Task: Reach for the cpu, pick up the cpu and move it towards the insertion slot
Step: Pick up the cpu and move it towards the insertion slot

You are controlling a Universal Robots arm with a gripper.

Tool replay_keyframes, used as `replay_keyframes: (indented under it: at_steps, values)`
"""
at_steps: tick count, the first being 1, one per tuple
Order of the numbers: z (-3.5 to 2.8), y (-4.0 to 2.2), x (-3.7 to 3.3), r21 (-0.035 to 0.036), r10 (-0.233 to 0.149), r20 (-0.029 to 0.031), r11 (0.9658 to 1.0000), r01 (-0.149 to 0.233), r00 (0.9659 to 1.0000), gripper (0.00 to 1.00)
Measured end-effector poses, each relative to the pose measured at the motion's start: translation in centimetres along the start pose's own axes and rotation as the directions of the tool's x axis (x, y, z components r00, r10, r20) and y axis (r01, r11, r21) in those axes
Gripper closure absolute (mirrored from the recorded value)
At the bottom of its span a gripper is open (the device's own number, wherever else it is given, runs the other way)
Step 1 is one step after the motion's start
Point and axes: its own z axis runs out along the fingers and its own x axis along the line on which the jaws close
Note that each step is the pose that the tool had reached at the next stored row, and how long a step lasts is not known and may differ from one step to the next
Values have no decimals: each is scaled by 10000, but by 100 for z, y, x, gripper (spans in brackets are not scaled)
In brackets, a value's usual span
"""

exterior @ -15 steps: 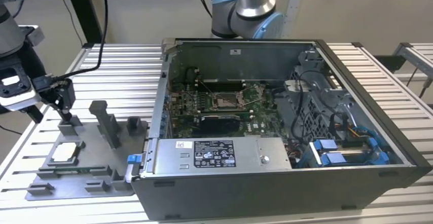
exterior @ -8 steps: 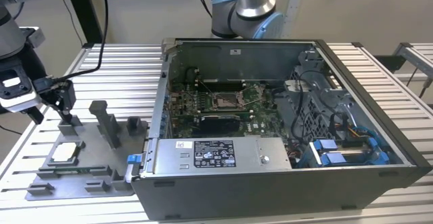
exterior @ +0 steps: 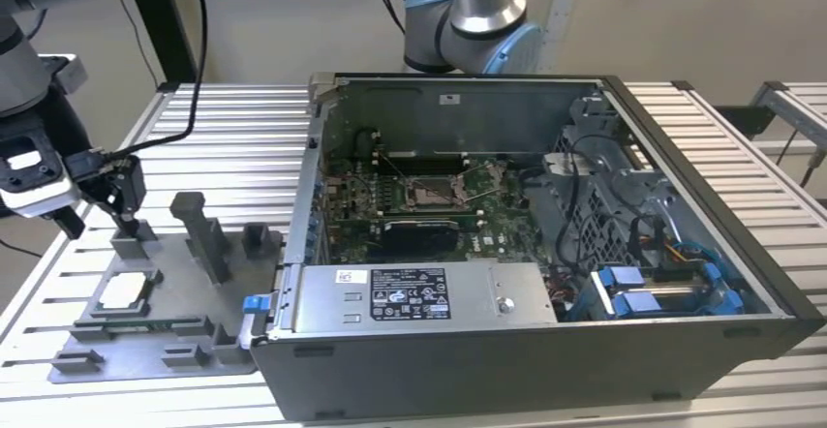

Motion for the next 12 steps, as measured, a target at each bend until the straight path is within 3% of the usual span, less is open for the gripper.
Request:
replay_keyframes:
  at_steps: [12]
  values:
    - [62, -27, 12, 0, 0, 0, 10000, 0, 10000, 0]
